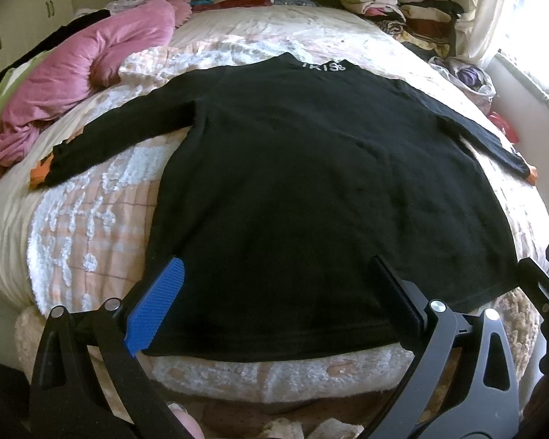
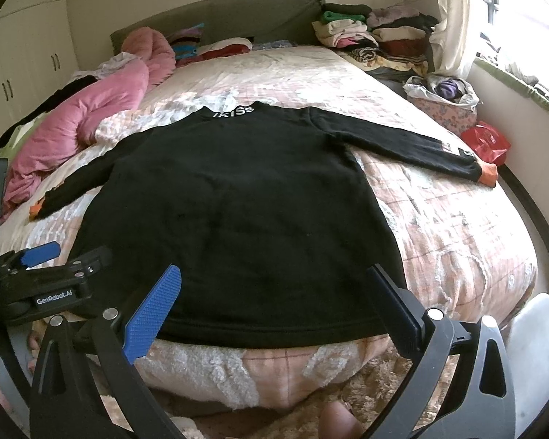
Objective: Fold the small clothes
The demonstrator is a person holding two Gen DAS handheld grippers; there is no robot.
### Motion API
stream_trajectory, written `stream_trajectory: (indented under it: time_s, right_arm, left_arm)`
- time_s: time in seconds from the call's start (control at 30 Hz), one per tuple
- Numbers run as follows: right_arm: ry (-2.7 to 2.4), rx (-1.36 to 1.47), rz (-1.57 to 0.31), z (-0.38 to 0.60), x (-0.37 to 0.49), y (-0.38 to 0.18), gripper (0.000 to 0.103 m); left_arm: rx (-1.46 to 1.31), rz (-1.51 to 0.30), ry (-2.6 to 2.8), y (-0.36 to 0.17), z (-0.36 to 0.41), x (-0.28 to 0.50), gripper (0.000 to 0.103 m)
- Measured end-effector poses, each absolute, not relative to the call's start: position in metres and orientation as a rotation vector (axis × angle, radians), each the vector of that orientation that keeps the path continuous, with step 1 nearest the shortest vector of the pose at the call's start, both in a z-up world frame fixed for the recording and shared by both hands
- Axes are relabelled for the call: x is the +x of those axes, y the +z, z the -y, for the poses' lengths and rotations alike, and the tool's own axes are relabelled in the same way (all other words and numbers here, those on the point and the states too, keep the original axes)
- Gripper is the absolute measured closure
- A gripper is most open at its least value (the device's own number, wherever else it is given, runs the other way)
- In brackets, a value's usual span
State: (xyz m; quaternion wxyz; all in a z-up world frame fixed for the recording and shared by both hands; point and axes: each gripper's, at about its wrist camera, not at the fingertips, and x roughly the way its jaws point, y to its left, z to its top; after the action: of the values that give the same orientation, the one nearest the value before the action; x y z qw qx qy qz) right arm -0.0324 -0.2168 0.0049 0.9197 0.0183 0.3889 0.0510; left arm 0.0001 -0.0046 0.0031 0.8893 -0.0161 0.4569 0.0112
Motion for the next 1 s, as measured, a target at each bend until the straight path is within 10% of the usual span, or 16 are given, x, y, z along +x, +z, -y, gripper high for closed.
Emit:
stream_trajectory:
  time_s: [1.0]
  right_arm:
    - [0.107,0.038,-0.792,0.2128,-0.0324,0.0071,0.004]
  left_arm:
    - [-0.036,-0.945,0.026,0.0065,0.0073,-0.0003,0.009]
